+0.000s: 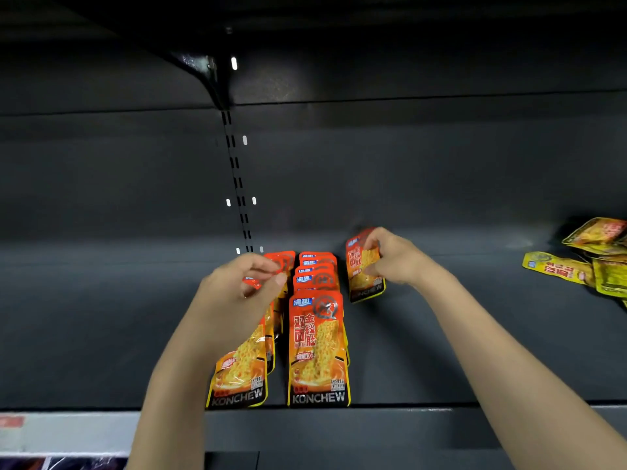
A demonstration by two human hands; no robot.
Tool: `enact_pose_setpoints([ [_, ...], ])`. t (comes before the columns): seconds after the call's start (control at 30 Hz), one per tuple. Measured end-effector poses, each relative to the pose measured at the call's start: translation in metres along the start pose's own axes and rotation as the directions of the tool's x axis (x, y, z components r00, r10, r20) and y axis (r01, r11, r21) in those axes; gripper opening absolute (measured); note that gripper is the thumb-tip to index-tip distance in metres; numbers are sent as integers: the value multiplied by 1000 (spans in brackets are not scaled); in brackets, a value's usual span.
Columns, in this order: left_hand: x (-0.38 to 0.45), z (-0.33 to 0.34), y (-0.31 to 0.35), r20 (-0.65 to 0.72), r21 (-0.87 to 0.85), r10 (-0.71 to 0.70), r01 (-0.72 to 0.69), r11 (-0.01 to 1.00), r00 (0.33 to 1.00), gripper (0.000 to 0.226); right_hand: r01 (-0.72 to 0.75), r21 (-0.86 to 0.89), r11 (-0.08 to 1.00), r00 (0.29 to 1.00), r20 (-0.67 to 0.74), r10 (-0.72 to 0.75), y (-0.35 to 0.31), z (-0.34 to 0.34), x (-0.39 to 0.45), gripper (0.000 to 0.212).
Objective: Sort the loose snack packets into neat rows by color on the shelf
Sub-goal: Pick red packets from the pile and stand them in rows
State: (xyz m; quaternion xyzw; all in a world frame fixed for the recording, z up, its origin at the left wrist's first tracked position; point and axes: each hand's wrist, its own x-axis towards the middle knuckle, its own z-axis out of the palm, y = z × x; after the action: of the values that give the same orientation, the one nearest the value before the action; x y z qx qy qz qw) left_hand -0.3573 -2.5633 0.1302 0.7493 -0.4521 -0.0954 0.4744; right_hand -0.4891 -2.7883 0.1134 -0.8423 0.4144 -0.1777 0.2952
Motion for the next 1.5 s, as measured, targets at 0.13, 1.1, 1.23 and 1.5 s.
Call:
enact_pose_setpoints([
  [0.13,-2,1,-5,-35,-23,-8,8,1000,999,5,-35,-3,999,999,42,35,9,11,5,39],
  [1.1,14,148,86,-185,-124,113,-137,983,976,11,92,-151,984,988,-108,-109,98,-105,-40,28],
  [1.23,3,219,128,-120,-93,134,-145,985,984,18,113,-155,982,980,-147,-136,147,-153,-67,29],
  [1.5,-41,322,188,-35,13,67,-67,998,997,13,218,-70,974,958,-177,-227,237,-226,-119,24],
])
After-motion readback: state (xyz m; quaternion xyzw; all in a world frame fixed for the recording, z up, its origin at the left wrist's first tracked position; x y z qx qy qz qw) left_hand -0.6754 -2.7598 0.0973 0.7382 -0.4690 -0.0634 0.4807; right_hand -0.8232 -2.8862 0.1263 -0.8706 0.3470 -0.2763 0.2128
